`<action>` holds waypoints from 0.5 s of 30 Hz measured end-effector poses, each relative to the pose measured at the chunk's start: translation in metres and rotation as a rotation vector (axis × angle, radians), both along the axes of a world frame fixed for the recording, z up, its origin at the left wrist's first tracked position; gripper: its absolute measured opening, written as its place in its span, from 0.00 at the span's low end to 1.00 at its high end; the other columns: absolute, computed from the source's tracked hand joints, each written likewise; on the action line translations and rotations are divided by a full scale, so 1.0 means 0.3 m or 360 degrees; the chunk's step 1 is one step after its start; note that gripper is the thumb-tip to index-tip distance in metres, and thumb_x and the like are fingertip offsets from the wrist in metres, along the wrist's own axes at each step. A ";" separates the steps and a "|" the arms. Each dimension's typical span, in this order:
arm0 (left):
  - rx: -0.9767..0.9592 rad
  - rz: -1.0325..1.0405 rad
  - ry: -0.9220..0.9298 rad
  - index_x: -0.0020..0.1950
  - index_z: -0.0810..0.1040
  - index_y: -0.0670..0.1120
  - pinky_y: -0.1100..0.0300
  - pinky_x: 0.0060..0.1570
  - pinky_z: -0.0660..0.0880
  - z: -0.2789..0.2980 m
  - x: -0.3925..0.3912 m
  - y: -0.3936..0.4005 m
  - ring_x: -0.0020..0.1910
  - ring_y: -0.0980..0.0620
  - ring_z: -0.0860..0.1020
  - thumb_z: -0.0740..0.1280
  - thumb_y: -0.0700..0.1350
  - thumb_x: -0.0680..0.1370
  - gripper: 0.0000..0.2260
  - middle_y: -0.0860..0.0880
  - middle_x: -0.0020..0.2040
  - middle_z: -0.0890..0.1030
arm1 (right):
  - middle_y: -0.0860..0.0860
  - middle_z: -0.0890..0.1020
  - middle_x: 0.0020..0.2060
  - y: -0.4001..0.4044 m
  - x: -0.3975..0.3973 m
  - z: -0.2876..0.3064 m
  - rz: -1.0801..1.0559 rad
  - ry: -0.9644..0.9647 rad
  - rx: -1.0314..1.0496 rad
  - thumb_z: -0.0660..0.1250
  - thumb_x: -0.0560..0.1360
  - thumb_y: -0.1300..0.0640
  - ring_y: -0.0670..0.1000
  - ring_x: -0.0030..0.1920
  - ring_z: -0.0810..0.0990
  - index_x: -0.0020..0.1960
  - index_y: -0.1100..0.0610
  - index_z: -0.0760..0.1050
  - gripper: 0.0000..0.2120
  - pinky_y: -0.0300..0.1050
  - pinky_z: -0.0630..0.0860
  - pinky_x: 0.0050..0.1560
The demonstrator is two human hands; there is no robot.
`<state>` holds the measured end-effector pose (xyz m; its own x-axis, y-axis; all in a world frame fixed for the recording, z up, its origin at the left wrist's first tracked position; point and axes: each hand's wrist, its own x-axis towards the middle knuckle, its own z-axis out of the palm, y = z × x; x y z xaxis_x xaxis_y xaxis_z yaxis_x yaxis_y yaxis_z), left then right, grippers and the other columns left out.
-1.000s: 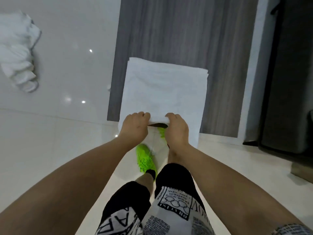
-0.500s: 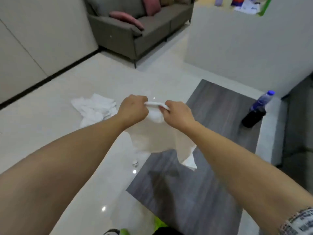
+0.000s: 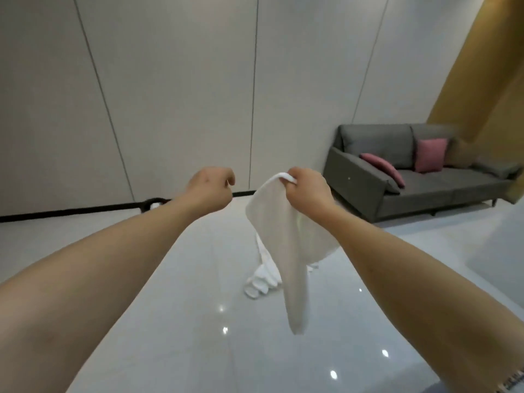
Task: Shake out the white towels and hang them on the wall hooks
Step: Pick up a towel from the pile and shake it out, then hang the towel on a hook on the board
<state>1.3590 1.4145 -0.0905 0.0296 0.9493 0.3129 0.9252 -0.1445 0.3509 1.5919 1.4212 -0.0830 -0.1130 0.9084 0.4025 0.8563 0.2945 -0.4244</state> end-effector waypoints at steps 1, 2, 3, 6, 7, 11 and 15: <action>0.0017 0.0057 0.0002 0.60 0.79 0.51 0.53 0.55 0.75 0.030 -0.118 0.009 0.56 0.45 0.76 0.59 0.38 0.74 0.18 0.48 0.57 0.80 | 0.48 0.76 0.33 0.040 -0.102 0.029 0.0045 -0.0004 0.0014 0.59 0.78 0.53 0.55 0.37 0.75 0.42 0.54 0.74 0.09 0.44 0.63 0.33; 0.0041 0.0107 -0.0003 0.61 0.78 0.50 0.52 0.57 0.75 0.062 -0.233 0.015 0.57 0.45 0.76 0.59 0.38 0.74 0.18 0.47 0.58 0.80 | 0.47 0.76 0.33 0.080 -0.208 0.058 0.0095 -0.0006 0.0033 0.59 0.78 0.53 0.55 0.37 0.75 0.42 0.53 0.74 0.09 0.44 0.63 0.32; 0.0065 0.0156 -0.0010 0.61 0.78 0.50 0.51 0.59 0.75 0.093 -0.346 0.015 0.58 0.45 0.76 0.60 0.38 0.74 0.18 0.47 0.59 0.80 | 0.48 0.76 0.33 0.116 -0.319 0.087 0.0149 -0.0010 0.0054 0.59 0.78 0.53 0.55 0.38 0.75 0.42 0.53 0.75 0.09 0.44 0.65 0.33; 0.0113 0.0320 0.0024 0.63 0.77 0.50 0.50 0.61 0.74 0.177 -0.662 -0.011 0.60 0.44 0.76 0.60 0.40 0.76 0.17 0.46 0.61 0.80 | 0.50 0.78 0.35 0.191 -0.663 0.157 0.0318 -0.0026 0.0136 0.59 0.78 0.53 0.56 0.39 0.77 0.43 0.54 0.75 0.09 0.45 0.67 0.35; 0.0116 0.0381 0.0053 0.63 0.77 0.50 0.50 0.61 0.73 0.199 -0.765 -0.026 0.61 0.44 0.76 0.60 0.40 0.76 0.17 0.47 0.61 0.79 | 0.50 0.77 0.35 0.209 -0.781 0.173 0.0384 -0.0024 0.0156 0.59 0.78 0.52 0.56 0.39 0.76 0.43 0.54 0.75 0.09 0.45 0.66 0.35; 0.0123 0.0634 0.0105 0.63 0.77 0.51 0.50 0.60 0.74 0.246 -1.151 -0.125 0.60 0.45 0.75 0.61 0.42 0.77 0.16 0.48 0.61 0.78 | 0.50 0.78 0.36 0.248 -1.237 0.206 0.0666 0.0022 0.0196 0.60 0.78 0.53 0.55 0.38 0.75 0.43 0.55 0.76 0.09 0.45 0.66 0.35; 0.0108 0.0894 0.0110 0.63 0.76 0.51 0.52 0.56 0.74 0.232 -1.512 -0.256 0.58 0.47 0.75 0.60 0.41 0.76 0.17 0.49 0.60 0.78 | 0.48 0.74 0.31 0.258 -1.677 0.198 0.0953 0.0061 0.0173 0.60 0.77 0.57 0.56 0.37 0.75 0.39 0.57 0.74 0.10 0.43 0.62 0.30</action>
